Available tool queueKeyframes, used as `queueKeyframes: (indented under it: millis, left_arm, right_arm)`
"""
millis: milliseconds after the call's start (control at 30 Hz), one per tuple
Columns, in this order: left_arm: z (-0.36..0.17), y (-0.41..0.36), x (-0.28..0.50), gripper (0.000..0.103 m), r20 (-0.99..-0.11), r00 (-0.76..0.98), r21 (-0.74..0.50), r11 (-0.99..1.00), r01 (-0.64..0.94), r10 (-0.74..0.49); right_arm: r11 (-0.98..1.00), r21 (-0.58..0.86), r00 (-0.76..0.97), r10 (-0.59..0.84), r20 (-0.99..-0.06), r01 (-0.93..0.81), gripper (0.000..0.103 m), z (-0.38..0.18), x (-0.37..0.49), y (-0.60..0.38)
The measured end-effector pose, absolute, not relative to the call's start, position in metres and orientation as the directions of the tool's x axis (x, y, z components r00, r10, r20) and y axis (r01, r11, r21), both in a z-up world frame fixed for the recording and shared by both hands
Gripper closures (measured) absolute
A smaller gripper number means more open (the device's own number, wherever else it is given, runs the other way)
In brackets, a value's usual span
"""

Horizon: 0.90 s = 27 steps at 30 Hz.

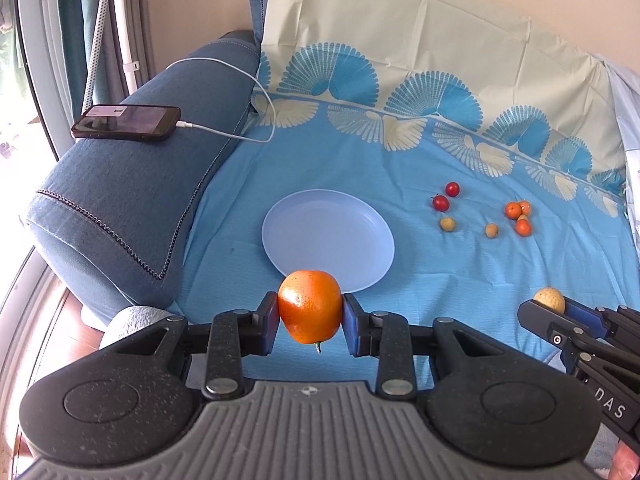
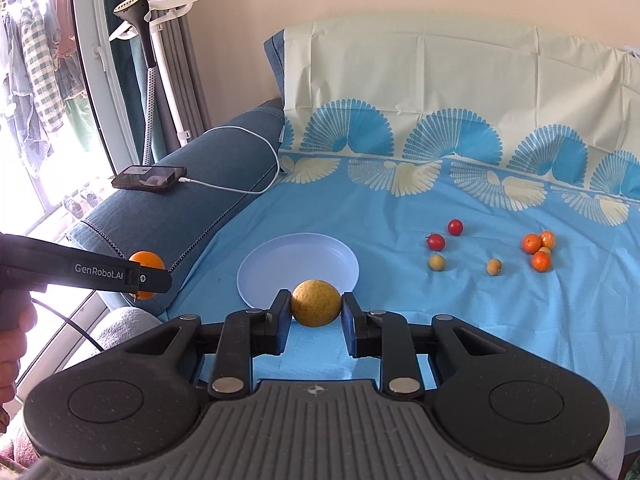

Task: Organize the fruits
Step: 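Carry both fruits over the blue plate and open both grippers to drop them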

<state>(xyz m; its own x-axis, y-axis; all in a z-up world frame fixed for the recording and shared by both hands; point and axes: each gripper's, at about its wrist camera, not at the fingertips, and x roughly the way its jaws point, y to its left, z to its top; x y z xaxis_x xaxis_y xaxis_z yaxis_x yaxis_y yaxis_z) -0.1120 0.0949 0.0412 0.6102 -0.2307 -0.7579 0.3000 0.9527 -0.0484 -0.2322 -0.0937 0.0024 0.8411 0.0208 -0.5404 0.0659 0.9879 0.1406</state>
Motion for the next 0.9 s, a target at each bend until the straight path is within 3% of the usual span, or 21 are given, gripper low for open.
queueKeyframes:
  millis: [900]
  left_arm:
    - [-0.039, 0.053, 0.044, 0.066, -0.849, 0.508, 0.007, 0.959, 0.285, -0.145]
  right_arm:
    - [0.985, 0.154, 0.728, 0.051, -0.684, 0.075, 0.075, -0.068, -0.071, -0.112]
